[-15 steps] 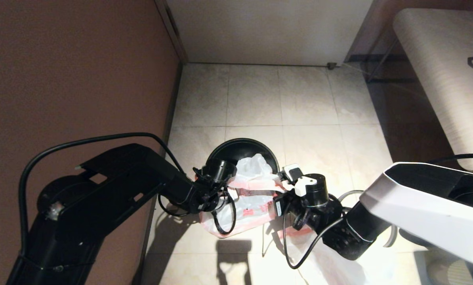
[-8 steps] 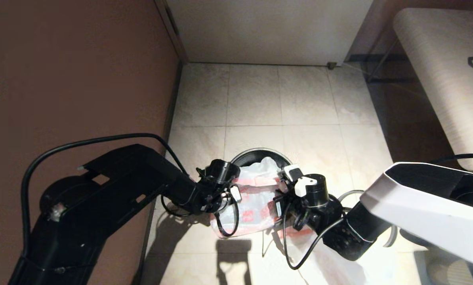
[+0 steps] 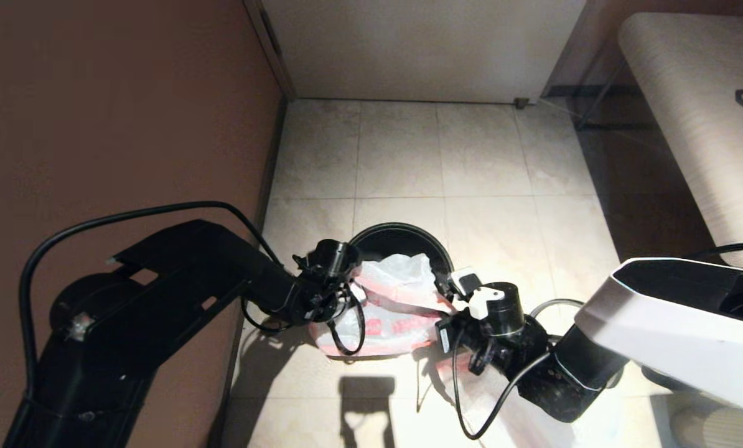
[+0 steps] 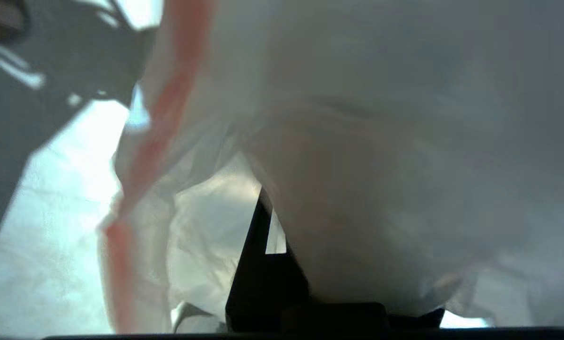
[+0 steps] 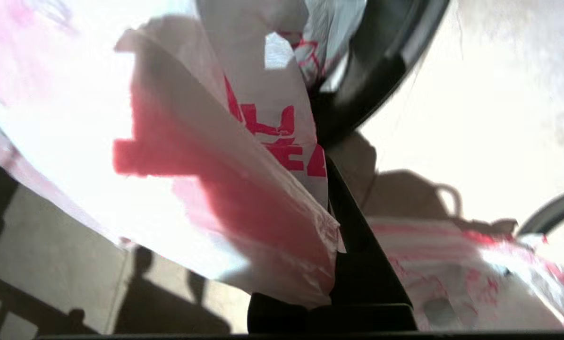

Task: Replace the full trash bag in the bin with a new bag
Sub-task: Put the new garbage bag on the trash can

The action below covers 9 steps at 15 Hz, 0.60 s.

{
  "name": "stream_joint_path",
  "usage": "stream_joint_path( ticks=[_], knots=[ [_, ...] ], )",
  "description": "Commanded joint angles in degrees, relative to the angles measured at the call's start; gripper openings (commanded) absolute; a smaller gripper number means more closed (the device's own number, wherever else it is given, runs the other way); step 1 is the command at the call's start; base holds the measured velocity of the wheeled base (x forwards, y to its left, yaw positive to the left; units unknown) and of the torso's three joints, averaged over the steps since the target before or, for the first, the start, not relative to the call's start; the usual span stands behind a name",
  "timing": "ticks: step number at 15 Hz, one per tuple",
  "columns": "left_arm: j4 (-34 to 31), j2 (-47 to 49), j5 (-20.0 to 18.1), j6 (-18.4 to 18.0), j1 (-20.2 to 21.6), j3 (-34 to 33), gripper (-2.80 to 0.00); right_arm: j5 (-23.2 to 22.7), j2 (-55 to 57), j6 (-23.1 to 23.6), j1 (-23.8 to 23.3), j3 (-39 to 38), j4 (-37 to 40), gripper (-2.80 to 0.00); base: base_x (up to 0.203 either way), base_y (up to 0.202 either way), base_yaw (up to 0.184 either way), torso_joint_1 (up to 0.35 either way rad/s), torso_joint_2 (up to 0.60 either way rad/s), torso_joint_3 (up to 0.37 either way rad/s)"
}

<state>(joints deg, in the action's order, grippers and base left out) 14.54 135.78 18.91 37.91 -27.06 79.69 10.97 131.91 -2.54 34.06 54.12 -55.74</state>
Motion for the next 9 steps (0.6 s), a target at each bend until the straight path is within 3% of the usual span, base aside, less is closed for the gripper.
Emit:
stream_joint_path(
  ticks=[1, 5, 9],
  knots=[
    [0.05, -0.64, 1.22, 0.83, 0.71, 0.55, -2.8, 0.7, -1.27, -0.02, 0.04, -3.13, -0.74, -2.8, 0.0, 0.0, 0.0, 0.0, 0.0, 0.0],
    [0.05, -0.78, 2.61, 1.19, 0.95, 1.08, -2.8, 1.42, 2.51, -0.05, 0.0, -3.93, -2.95, -2.8, 0.0, 0.0, 0.0, 0.0, 0.0, 0.0],
    [-0.2, -1.64, 2.27, 2.16, 1.9, 0.99, -2.8, 1.92, 12.54, 1.55, -0.51, 7.05, -2.67, -2.8, 0.0, 0.0, 0.0, 0.0, 0.0, 0.0]
  ],
)
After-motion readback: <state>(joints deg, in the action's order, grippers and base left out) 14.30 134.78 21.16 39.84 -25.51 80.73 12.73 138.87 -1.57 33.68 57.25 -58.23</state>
